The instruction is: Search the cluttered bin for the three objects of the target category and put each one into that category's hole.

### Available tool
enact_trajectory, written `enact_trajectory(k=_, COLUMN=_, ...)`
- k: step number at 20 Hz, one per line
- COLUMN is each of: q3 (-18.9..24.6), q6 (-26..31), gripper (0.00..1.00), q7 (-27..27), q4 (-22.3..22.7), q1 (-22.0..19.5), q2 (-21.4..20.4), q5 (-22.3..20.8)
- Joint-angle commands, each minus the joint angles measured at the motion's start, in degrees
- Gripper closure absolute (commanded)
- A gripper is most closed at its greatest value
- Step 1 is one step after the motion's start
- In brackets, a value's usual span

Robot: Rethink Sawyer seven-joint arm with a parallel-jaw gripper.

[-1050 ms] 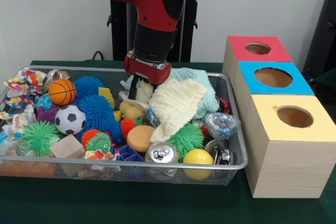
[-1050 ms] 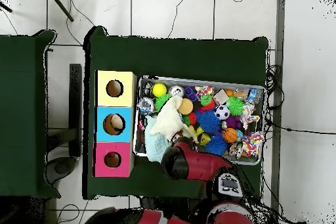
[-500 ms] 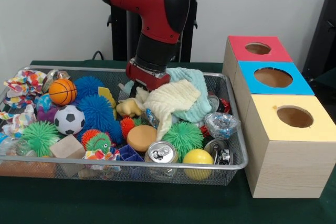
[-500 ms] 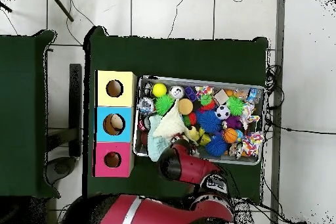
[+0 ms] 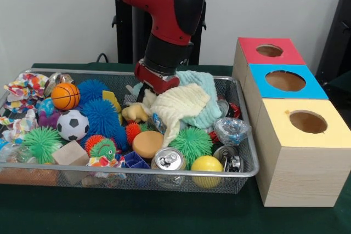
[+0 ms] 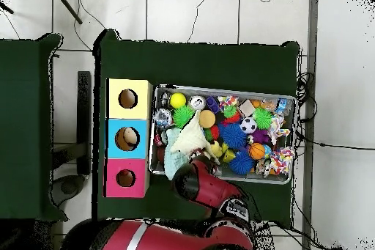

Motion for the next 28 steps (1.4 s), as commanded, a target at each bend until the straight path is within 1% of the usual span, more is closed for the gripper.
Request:
enact_trajectory(k=1, q3=7.04, q6=9.91, gripper=0.00, q7=14.99, q4=6.25, q1=2.57, q2=1.92, q5=7.34)
enact_trajectory(k=3, q3=7.54, q6=8.66, gripper=0.00, q7=15.56, q4=6.69, q1=3.37, q2=2.02, q5=8.91)
enact_trajectory(k=5, q3=8.88, q6=5.68, gripper=0.00, q7=16.28, q4=6.95, q1=3.04, q2=3.22, q5=10.07)
enact_trajectory(k=9, q3=15.08, q6=-2.64, gripper=0.00, q7=21.03, q4=8.89, q1=-1.36, q2=4.85, q5=10.16)
enact_trajectory(k=10, q3=16.73, q6=-5.20, gripper=0.00, q7=22.32, q4=9.07, q1=-2.95, q2=5.89, q5=9.33)
enact_trajectory(k=11, q3=17.39, q6=-7.06, gripper=0.00, q7=23.09, q4=9.03, q1=-3.55, q2=6.70, q5=8.93)
enact_trajectory(k=14, q3=17.90, q6=-9.63, gripper=0.00, q7=23.13, q4=9.11, q1=-5.36, q2=8.03, q5=7.43)
enact_trajectory(k=16, q3=18.85, q6=-11.53, gripper=0.00, q7=24.54, q4=9.59, q1=-6.62, q2=8.69, q5=7.19)
enact_trajectory(k=17, q3=21.27, q6=-13.71, gripper=0.00, q7=27.67, q4=10.43, q1=-9.25, q2=9.53, q5=6.51)
enact_trajectory(k=18, q3=22.98, q6=-14.36, gripper=0.00, q7=29.52, q4=10.96, q1=-11.27, q2=10.27, q5=6.36)
enact_trajectory(k=19, q3=22.81, q6=-15.26, gripper=0.00, q7=30.21, q4=11.09, q1=-11.17, q2=10.45, q5=6.86)
enact_trajectory(k=20, q3=22.39, q6=-16.79, gripper=0.00, q7=30.15, q4=10.86, q1=-11.36, q2=10.86, q5=6.31)
enact_trajectory(k=21, q3=21.25, q6=-17.91, gripper=0.00, q7=28.85, q4=10.35, q1=-10.73, q2=11.15, q5=5.84)
enact_trajectory(k=22, q3=20.00, q6=-17.78, gripper=0.00, q7=27.17, q4=10.08, q1=-9.64, q2=10.89, q5=6.30)
enact_trajectory(k=24, q3=15.41, q6=-17.32, gripper=0.00, q7=21.43, q4=8.78, q1=-5.00, q2=10.55, q5=7.99)
enact_trajectory(k=26, q3=14.09, q6=-16.81, gripper=0.00, q7=19.62, q4=8.39, q1=-3.94, q2=10.49, q5=8.24)
enact_trajectory(k=27, q3=13.61, q6=-16.30, gripper=1.00, q7=18.90, q4=8.22, q1=-3.54, q2=10.42, q5=8.40)
enact_trajectory(k=28, q3=13.42, q6=-15.88, gripper=1.00, q7=18.49, q4=8.11, q1=-3.41, q2=10.37, q5=8.45)
